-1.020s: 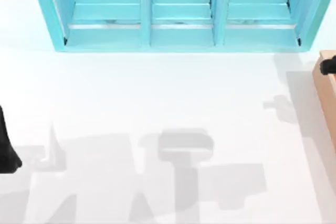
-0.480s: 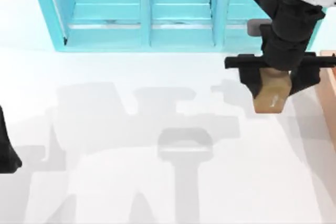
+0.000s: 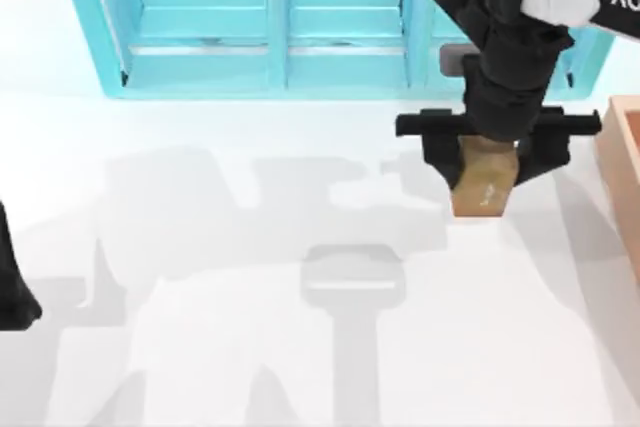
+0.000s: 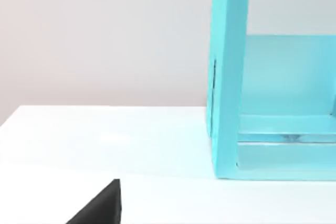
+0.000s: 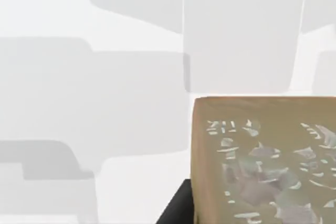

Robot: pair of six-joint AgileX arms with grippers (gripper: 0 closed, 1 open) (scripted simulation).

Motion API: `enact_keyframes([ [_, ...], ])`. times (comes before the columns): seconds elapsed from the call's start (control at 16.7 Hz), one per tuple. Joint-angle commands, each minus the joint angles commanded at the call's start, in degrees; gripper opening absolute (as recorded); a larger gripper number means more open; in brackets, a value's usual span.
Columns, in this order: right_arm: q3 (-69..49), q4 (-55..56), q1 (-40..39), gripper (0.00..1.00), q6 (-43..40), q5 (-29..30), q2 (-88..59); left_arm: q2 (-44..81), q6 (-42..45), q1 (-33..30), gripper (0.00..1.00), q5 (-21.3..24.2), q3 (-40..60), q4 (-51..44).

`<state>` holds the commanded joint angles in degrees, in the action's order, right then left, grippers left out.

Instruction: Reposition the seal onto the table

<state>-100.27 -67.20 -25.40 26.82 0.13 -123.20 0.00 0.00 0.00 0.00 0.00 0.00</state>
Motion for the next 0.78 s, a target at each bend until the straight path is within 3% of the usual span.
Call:
enact_keyframes([
  [0.66, 6.14, 8.88, -0.31, 0.00, 0.14, 0.12, -2.52, 0.00, 0.00, 0.00, 1.00, 0.00, 0.00, 0.00],
  [0.78, 6.14, 8.88, -0.31, 0.15, 0.14, 0.12, -2.52, 0.00, 0.00, 0.00, 1.00, 0.00, 0.00, 0.00],
])
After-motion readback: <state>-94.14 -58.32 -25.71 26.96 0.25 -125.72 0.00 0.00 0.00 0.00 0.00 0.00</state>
